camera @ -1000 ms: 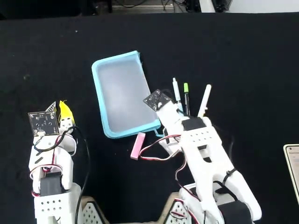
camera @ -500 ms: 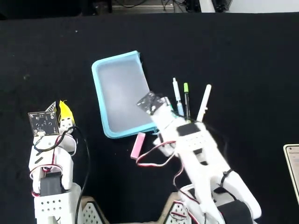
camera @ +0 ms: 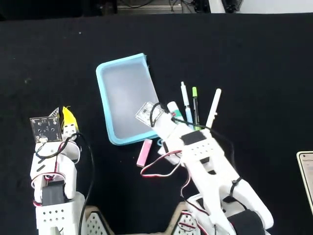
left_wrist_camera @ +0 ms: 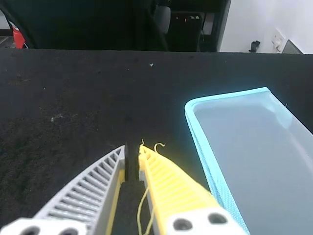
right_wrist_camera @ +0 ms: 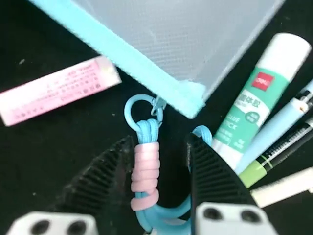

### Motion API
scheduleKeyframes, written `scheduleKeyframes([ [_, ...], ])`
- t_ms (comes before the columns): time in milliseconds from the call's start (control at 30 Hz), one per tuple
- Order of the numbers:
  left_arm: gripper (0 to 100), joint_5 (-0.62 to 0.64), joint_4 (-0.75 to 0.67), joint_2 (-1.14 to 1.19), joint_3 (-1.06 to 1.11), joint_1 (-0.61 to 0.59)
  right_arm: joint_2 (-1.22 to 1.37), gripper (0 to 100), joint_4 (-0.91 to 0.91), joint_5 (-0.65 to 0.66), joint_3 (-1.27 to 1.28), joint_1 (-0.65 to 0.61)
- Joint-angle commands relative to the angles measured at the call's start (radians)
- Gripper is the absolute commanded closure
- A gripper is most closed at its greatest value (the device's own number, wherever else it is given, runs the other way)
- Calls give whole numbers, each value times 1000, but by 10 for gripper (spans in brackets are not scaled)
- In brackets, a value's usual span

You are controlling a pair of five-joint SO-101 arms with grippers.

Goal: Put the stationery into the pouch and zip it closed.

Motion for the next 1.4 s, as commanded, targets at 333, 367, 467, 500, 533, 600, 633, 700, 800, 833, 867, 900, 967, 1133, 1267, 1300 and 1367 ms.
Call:
scheduleKeyframes([
  [333,938,2,5,-6,21,-1,-33,829,32,-35,58,2],
  [367,938,2,5,-6,21,-1,-35,829,58,-12,58,9],
  [467,938,2,5,-6,21,-1,-36,829,169,11,12,48],
  [500,938,2,5,-6,21,-1,-36,829,215,12,-21,58],
  [533,938,2,5,-6,21,-1,-36,828,259,12,-56,68],
  [600,938,2,3,-6,21,-1,-36,828,325,12,-124,68],
  [633,938,2,3,-6,21,-1,-36,828,344,12,-151,63],
  [700,938,2,3,-6,21,-1,-36,828,353,12,-189,51],
  [800,938,2,5,-6,21,-1,-36,826,344,14,-213,2],
  [833,938,2,5,-6,21,-1,-36,826,327,18,-206,-28],
  [867,938,2,5,-6,21,-1,-36,826,298,20,-188,-58],
  [900,938,2,5,-6,21,-1,-36,826,253,20,-162,-87],
  [967,938,2,5,-6,21,-1,-31,826,127,20,-90,-138],
  [1133,938,2,5,-6,21,-1,-30,828,-187,20,87,-164],
  [1267,938,2,3,-6,21,-1,-28,828,-199,18,99,-164],
  [1300,938,2,2,-6,21,-1,-28,828,-189,18,93,-164],
  [1367,938,2,2,-6,21,-1,-27,828,-163,18,85,-164],
])
